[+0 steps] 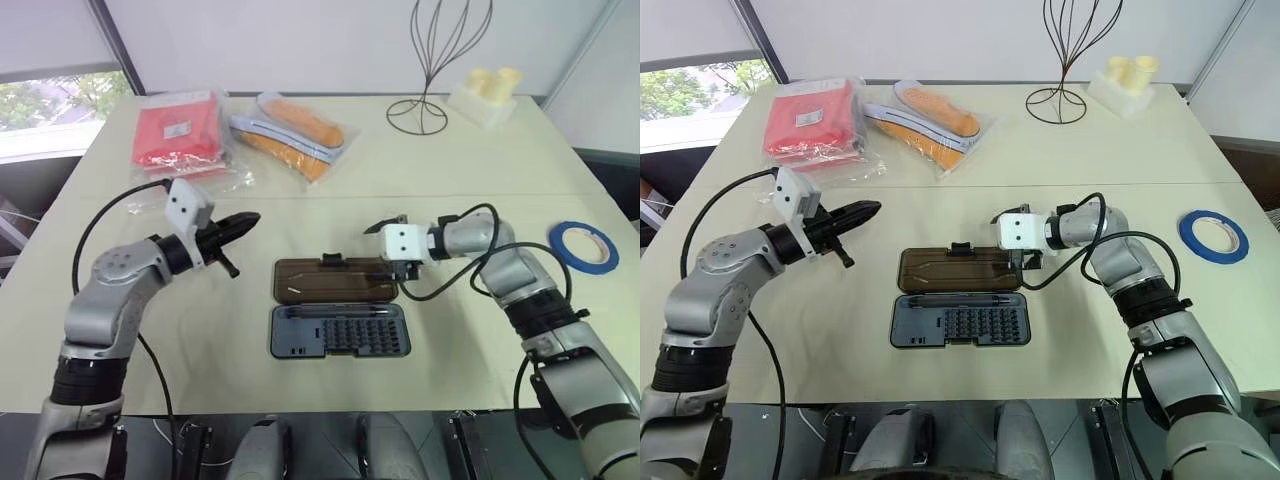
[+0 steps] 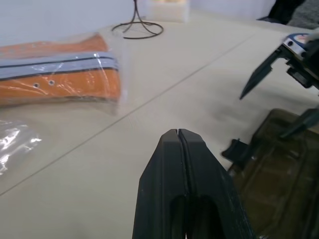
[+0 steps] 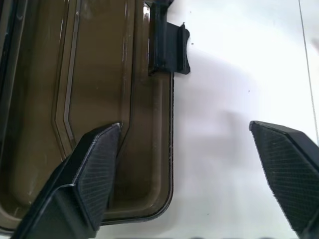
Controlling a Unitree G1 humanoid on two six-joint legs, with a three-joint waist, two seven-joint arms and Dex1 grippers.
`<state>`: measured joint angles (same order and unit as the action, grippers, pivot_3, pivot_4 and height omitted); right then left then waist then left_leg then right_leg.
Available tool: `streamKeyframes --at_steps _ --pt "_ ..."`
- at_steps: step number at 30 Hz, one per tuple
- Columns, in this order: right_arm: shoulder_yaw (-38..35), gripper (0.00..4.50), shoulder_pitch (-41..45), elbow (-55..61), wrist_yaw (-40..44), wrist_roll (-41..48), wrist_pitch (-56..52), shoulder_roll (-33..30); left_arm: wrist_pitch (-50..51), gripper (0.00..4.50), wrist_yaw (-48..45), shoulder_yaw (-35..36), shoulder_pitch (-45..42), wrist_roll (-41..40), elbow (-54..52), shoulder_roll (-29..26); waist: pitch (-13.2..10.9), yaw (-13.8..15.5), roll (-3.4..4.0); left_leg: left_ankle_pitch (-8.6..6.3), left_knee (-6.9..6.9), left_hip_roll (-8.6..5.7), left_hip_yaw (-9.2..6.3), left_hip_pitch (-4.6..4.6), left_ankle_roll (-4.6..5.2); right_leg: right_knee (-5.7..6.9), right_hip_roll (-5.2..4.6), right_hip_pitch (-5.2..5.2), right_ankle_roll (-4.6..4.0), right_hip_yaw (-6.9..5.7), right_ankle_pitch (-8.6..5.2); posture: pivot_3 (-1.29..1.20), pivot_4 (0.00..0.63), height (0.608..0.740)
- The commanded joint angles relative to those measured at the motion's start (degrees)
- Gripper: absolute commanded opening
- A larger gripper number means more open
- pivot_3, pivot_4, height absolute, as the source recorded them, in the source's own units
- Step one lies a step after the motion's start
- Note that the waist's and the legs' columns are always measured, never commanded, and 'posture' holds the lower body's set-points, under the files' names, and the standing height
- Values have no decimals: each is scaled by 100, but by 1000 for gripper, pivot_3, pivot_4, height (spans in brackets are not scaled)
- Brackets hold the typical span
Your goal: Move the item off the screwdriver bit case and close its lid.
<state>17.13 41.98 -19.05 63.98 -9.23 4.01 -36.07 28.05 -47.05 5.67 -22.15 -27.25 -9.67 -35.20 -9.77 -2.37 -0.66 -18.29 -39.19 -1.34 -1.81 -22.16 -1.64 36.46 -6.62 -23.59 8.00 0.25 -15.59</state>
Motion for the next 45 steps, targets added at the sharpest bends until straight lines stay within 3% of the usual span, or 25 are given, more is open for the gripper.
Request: streamKeyframes --at_steps 1,12,27,37,45 --pt "-393 4437 59 533 9 425 -488 -23 294 0 -587 -108 -28 -477 -376 -186 0 1 0 0 0 0 0 0 0 0 0 0 0 0 0 0 150 740" --pt "-581 4437 -140 1025 -314 723 -1347 47 404 0 -1709 -1309 249 -460 -711 -333 0 12 0 0 0 0 0 0 1 1 1 1 0 1 0 0 150 740" --pt "-483 4437 -359 1469 -420 734 -1603 71 76 0 -2210 -1717 849 42 -428 -711 0 15 1 -2 0 1 0 0 3 3 2 1 -1 1 0 0 150 740" --pt "-305 4437 -9 1798 516 1349 -2713 29 -404 0 -2270 -1937 902 470 129 -513 0 19 2 -2 0 2 0 2 5 4 4 2 0 0 0 0 150 740" --pt "-83 4437 471 748 396 1203 -2605 416 -498 0 -2208 -1972 990 571 156 -407 0 12 2 -3 -2 1 1 7 6 5 4 6 -1 0 0 0 150 740"
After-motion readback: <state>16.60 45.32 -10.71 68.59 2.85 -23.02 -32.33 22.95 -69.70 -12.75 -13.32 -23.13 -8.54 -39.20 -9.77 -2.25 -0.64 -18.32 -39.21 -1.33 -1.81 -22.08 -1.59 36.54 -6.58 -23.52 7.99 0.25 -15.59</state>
